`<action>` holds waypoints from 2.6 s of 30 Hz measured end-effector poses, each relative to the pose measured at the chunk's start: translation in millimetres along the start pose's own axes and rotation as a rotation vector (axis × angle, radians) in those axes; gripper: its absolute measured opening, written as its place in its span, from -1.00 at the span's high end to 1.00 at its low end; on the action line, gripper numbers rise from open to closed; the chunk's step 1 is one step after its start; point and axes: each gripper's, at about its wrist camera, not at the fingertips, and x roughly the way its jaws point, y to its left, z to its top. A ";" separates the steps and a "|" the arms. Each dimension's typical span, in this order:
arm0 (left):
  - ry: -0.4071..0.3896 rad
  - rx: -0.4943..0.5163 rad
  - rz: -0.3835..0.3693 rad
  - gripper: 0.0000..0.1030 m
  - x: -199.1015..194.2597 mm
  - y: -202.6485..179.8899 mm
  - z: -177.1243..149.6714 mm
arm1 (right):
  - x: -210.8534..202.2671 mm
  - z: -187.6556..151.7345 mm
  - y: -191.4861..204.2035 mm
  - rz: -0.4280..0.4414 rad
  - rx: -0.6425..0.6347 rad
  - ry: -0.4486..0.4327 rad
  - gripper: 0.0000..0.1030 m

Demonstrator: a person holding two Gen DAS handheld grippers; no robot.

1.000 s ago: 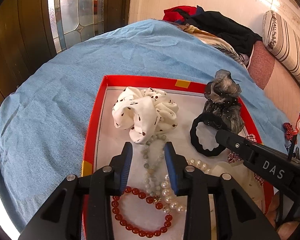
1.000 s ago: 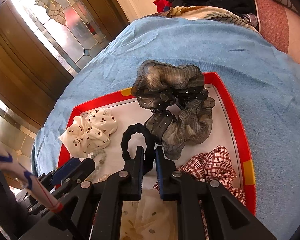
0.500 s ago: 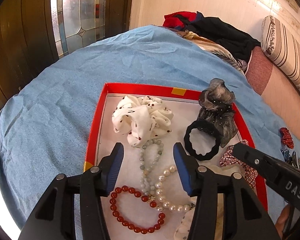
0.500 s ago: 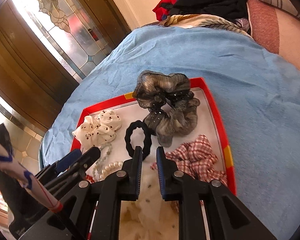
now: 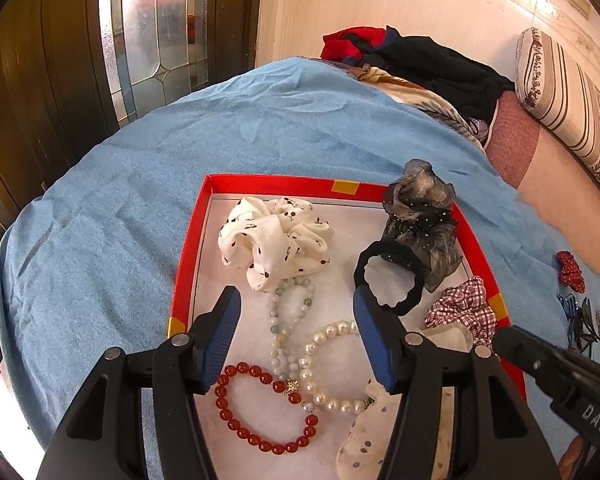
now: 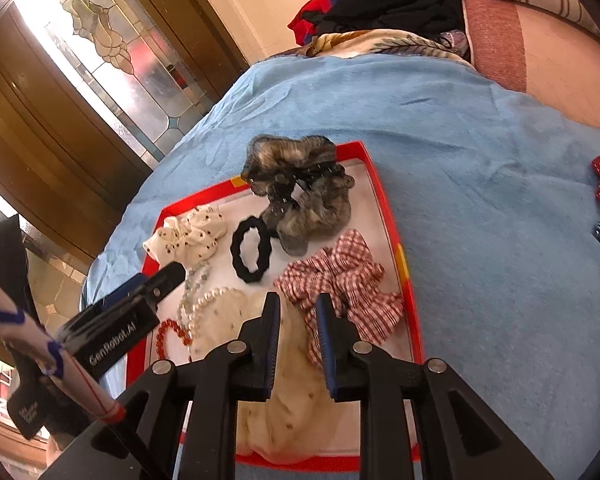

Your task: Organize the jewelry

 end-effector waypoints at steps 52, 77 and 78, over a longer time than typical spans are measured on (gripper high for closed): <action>-0.182 0.123 -0.069 -0.76 -159.3 -55.6 -116.3 | -185.8 -150.4 -23.1 -0.124 -0.023 -0.125 -0.17; -0.483 0.136 0.236 -1.00 -340.6 -24.2 -155.7 | -300.5 -209.7 83.6 -0.123 -0.314 -0.420 -0.72; -0.468 0.127 0.219 -1.00 -338.0 -21.3 -154.6 | -298.0 -211.3 86.6 -0.124 -0.321 -0.413 -0.78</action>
